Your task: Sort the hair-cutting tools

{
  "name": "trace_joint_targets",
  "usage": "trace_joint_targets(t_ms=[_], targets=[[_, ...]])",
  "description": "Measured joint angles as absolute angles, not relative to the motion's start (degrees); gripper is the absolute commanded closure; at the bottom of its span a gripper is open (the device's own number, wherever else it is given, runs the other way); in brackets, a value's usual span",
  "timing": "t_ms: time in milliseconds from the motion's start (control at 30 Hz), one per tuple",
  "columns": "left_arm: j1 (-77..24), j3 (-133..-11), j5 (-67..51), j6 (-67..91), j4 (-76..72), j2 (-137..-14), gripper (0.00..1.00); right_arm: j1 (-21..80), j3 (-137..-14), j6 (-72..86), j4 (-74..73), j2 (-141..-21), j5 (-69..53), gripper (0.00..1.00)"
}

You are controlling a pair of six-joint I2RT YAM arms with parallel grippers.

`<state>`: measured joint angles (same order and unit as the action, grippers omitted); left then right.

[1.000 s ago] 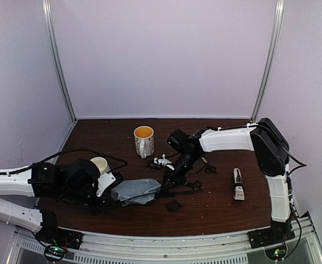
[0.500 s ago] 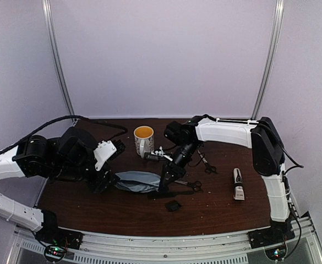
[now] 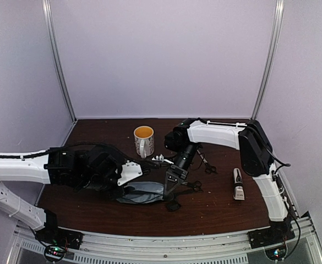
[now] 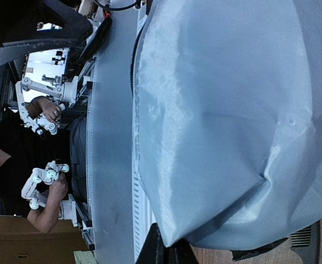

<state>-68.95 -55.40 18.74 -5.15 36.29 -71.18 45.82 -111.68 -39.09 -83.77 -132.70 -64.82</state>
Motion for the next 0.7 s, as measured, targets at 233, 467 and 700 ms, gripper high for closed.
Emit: trace_joint_targets(t_ms=[233, 467, 700], targets=[[-68.95, -55.16, 15.94, -8.47, 31.75, -72.40, 0.50, 45.82, -112.25, -40.66, -87.66, -134.58, -66.61, 1.00], [-68.95, -54.92, 11.42, -10.70, 31.31, -75.79, 0.51, 45.80, -113.14, -40.75, -89.14, -135.35, -67.79, 1.00], [-68.95, -54.63, 13.74, -11.49, 31.38, -77.25, 0.54, 45.76, -114.30, -40.75, -89.54, -136.22, -68.38, 1.00]])
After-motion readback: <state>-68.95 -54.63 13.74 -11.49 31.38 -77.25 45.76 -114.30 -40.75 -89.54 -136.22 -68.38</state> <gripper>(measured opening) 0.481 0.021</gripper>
